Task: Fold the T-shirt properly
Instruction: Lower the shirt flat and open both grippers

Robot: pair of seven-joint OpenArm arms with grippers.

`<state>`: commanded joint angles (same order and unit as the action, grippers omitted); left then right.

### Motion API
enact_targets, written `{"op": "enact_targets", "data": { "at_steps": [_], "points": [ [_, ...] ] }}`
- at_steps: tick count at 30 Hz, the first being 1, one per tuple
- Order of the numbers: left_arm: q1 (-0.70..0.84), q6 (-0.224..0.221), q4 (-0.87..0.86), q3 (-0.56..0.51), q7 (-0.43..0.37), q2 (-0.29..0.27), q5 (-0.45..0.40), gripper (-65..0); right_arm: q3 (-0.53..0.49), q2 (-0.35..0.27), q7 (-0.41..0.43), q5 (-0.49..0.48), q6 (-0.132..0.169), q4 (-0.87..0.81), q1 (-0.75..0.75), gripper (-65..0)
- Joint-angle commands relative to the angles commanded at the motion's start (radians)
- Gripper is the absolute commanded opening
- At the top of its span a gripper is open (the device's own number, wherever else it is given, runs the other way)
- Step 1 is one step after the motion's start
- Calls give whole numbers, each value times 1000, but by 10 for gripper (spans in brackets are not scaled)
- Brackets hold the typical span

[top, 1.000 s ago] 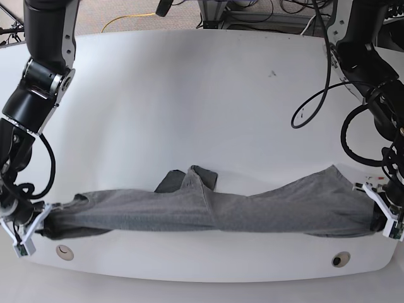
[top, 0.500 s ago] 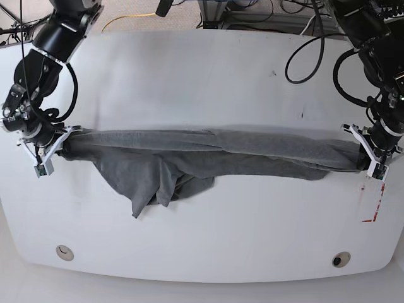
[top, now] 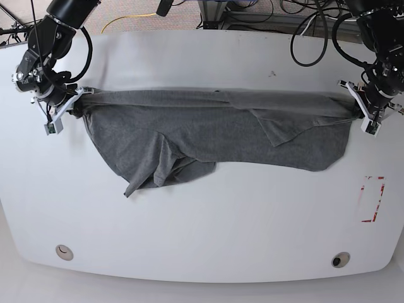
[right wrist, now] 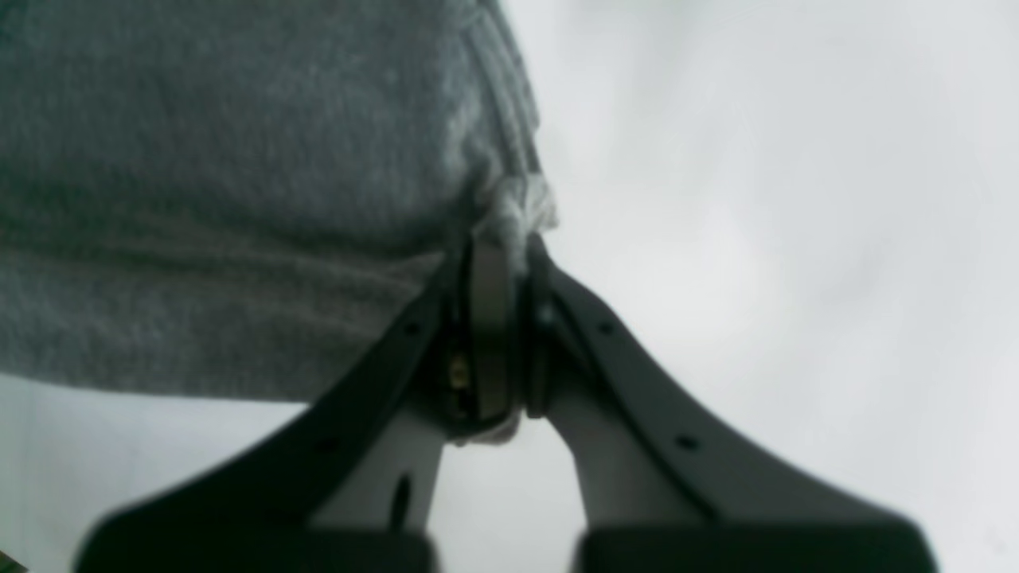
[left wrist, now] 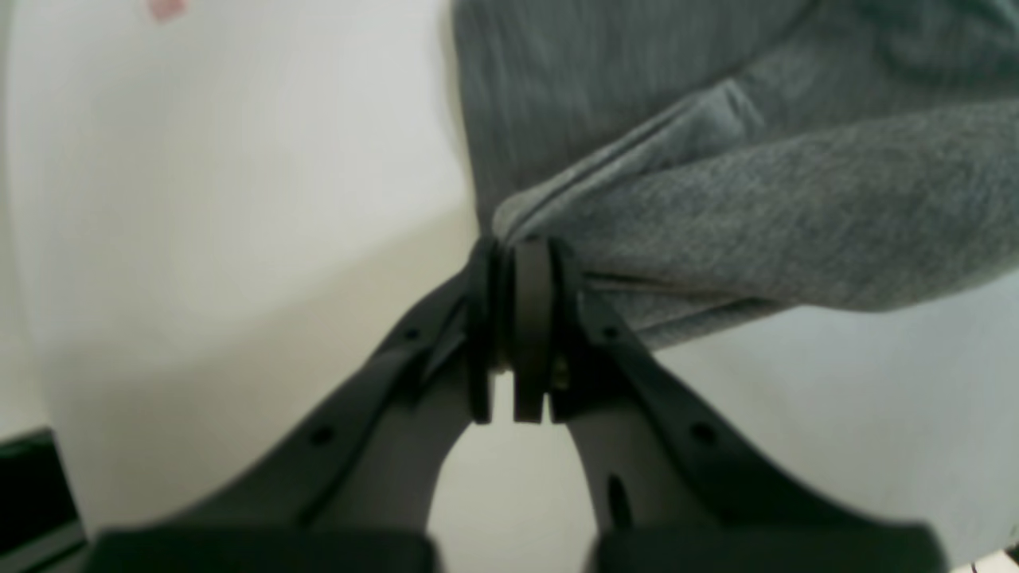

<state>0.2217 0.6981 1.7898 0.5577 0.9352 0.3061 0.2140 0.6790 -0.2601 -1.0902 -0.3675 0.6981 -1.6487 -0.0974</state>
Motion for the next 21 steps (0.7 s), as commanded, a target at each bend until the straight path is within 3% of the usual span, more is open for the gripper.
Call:
{"op": "enact_targets", "data": {
  "at_steps": [10,12,19,21],
  "points": [
    [23,0,-2,0,0,2,-6,-650,-2,26,0,2,0,2,-40,-650],
    [23,0,-3,-6,3,15,-6,-625,-2,26,0,2,0,2,-40,-650],
    [29,0,-3,-5,5,28,0,-246,-2,26,0,-3,0,0,-43,-650],
    [29,0,3,-2,5,28,3,-174,-3,26,0,-6,0,-5,-44,-650]
  ]
}}
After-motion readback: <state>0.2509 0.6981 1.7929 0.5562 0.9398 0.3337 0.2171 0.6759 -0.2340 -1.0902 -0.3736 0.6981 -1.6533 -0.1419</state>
